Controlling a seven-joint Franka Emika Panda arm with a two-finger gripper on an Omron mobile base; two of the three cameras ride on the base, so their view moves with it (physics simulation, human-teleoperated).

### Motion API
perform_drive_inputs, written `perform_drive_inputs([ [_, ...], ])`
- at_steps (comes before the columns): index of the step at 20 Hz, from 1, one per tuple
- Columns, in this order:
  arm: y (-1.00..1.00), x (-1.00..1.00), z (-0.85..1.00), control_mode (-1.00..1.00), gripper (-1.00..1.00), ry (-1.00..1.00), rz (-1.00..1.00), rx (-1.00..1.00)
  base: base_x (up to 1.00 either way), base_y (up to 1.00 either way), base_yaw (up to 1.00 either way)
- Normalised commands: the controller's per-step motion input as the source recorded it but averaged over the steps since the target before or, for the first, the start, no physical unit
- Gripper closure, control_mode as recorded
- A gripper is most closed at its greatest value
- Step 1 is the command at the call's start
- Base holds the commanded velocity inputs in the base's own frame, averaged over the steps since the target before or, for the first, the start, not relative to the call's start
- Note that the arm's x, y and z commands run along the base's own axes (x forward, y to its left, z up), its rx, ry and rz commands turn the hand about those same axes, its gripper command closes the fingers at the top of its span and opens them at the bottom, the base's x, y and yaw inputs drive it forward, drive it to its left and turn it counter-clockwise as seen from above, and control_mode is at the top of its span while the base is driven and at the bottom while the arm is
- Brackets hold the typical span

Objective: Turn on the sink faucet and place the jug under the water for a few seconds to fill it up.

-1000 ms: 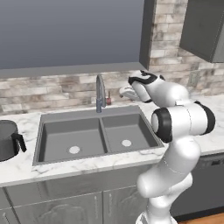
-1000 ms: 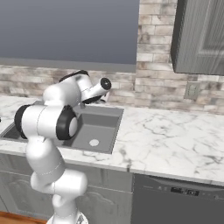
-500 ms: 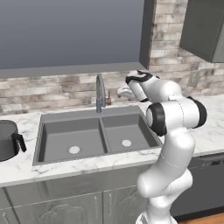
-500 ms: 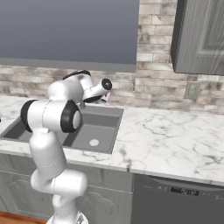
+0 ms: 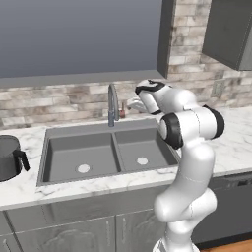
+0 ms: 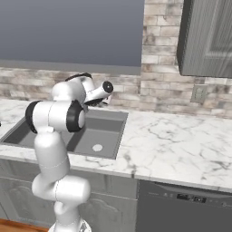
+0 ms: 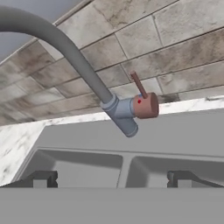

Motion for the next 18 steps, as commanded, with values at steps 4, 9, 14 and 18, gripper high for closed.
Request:
perform_drive_inputs([
  [4,0.02,0.33,-0.06,-1.00,-1.00,0.00,0.00,0.00,0.00,0.00,0.00],
  [9,0.00,0.43,-0.17,-1.00,-1.00,0.00,0.00,0.00,0.00,0.00,0.00],
  [14,0.00,0.28,-0.04,-1.00,-1.00,0.00,-0.01,0.00,0.00,0.00,0.00],
  [18,0.00,0.14,0.00,-1.00,-1.00,0.00,0.00,0.00,0.00,0.00,0.00],
])
